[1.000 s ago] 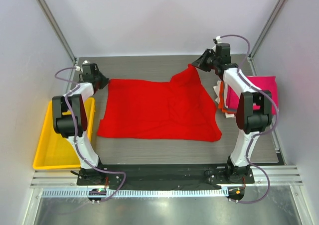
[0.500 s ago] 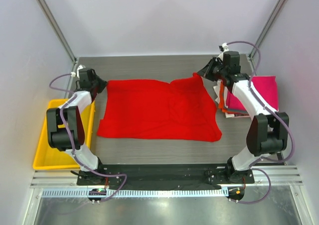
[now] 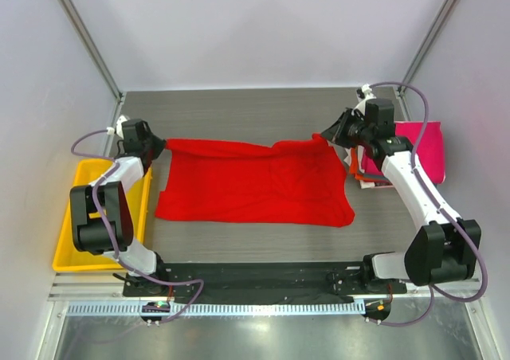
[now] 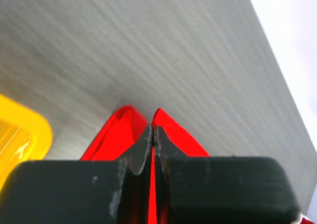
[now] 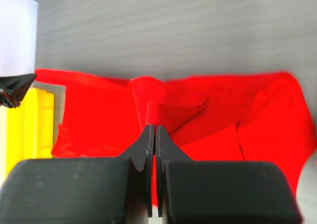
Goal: Fold and stack the t-shirts
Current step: Fold the tshirt
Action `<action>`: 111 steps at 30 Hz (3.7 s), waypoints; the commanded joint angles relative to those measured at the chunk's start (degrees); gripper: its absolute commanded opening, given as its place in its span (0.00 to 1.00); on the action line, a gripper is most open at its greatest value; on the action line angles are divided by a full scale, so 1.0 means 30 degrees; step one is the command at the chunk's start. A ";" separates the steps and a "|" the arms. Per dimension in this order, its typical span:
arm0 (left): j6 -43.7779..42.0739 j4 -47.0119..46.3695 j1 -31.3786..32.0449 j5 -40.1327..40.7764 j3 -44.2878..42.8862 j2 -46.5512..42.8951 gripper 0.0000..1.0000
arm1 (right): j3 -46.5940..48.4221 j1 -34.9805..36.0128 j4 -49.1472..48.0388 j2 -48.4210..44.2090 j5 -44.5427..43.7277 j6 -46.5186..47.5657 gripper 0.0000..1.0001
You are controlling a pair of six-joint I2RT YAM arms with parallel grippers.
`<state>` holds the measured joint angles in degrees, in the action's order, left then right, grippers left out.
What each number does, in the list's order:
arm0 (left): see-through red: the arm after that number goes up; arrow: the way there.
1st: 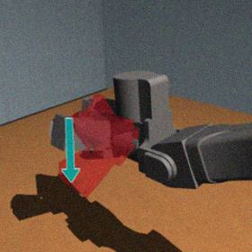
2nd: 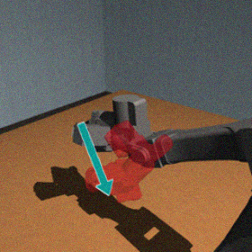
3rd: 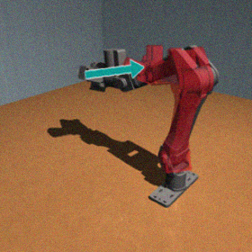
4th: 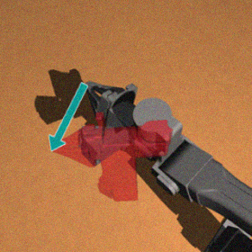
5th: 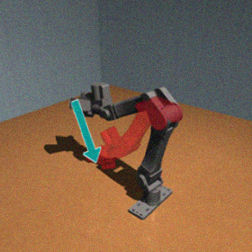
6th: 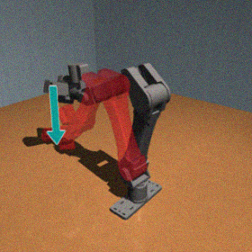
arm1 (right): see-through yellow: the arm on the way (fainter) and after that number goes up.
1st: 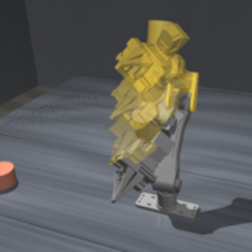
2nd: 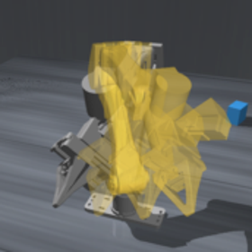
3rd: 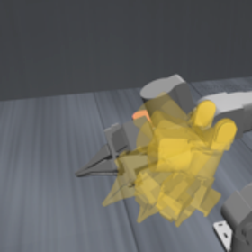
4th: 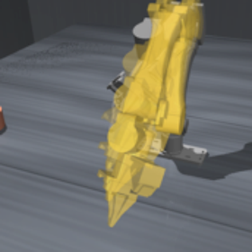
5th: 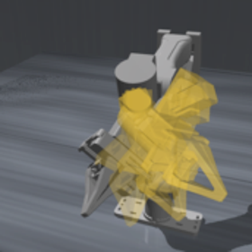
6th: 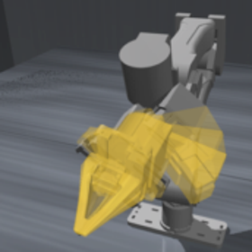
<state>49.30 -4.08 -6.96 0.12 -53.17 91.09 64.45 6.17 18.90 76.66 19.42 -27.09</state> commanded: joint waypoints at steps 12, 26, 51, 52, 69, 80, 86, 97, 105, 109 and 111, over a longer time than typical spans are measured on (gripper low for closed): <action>0.0236 -0.1834 -0.0169 -0.0475 0.2545 -0.2882 0.00 | -0.4223 0.0168 0.0704 -0.4517 -0.0495 -0.0753 0.01; 0.0238 -0.1572 -0.0170 -0.0216 0.4654 -0.4258 0.00 | -0.7972 0.0168 0.0733 -0.7653 -0.0995 -0.2335 0.01; 0.0941 0.0859 -0.0141 0.0897 0.7791 -0.7684 0.42 | -1.2575 0.0257 0.1376 -1.2603 -0.0876 -0.4476 0.56; 0.0911 0.1064 -0.0169 0.1013 0.7762 -0.8064 0.42 | -1.2459 0.0285 0.1464 -1.2779 -0.0994 -0.4475 0.58; -0.0056 0.8184 0.6469 0.1395 0.0294 -0.5728 0.37 | -0.5695 0.3799 0.1729 -0.2065 -0.6147 -0.1254 0.52; 0.0090 0.9034 1.1429 0.0225 -0.4804 0.0688 0.33 | -0.2351 0.4796 0.1524 0.4177 -0.8115 -0.0022 0.54; 0.0003 1.0380 1.1549 0.0456 -0.6330 0.2651 0.32 | -0.2322 0.4885 0.0793 0.5323 -0.7440 -0.0022 0.52; -0.1227 1.0939 0.8827 0.0546 -0.4487 0.2685 0.32 | -0.3082 0.5002 -0.0467 0.5650 -0.5097 -0.0285 0.23; -0.2048 1.1056 0.7829 0.0663 -0.3109 0.1044 0.32 | -0.4779 0.5061 -0.0703 0.3159 -0.3343 -0.1221 0.01; -0.2107 1.1115 0.7799 0.0400 -0.3195 0.0897 0.31 | -0.5572 0.5353 -0.0790 0.2104 -0.2197 -0.2127 0.01; -0.2106 1.1144 0.7828 0.0049 -0.3225 0.0868 0.29 | -0.6359 0.5733 -0.1257 0.1374 -0.1731 -0.2773 0.02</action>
<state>44.29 29.43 16.49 1.56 -62.39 95.57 47.77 21.85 17.67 84.71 9.96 -31.81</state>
